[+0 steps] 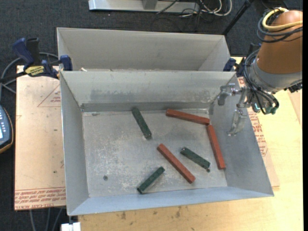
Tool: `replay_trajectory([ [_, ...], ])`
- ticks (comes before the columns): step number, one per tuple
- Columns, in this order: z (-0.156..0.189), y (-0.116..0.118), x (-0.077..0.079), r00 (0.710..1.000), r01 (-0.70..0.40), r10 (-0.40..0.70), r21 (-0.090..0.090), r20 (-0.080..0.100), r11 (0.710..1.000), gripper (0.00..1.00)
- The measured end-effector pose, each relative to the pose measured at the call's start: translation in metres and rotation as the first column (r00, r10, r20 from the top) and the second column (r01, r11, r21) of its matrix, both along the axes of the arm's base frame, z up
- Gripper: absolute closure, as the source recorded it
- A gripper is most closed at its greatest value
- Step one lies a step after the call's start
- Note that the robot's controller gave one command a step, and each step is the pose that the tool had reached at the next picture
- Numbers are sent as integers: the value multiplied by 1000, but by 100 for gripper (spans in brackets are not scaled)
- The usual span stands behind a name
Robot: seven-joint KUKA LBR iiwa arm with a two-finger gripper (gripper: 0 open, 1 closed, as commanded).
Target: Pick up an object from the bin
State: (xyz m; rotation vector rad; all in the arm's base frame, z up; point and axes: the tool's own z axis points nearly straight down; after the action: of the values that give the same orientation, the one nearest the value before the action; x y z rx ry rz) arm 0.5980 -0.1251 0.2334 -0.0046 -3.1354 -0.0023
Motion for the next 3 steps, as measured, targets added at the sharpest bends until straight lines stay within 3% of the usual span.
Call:
replay_trajectory([
  [1, -96, 13, -6, 998, 62, -62, 1, -1, 998, 0],
  [2, -134, 78, -60, 967, -253, 253, 3, 3, 967, 0],
  [3, -163, 70, -67, 988, 155, -155, -1, 2, 988, 0],
])
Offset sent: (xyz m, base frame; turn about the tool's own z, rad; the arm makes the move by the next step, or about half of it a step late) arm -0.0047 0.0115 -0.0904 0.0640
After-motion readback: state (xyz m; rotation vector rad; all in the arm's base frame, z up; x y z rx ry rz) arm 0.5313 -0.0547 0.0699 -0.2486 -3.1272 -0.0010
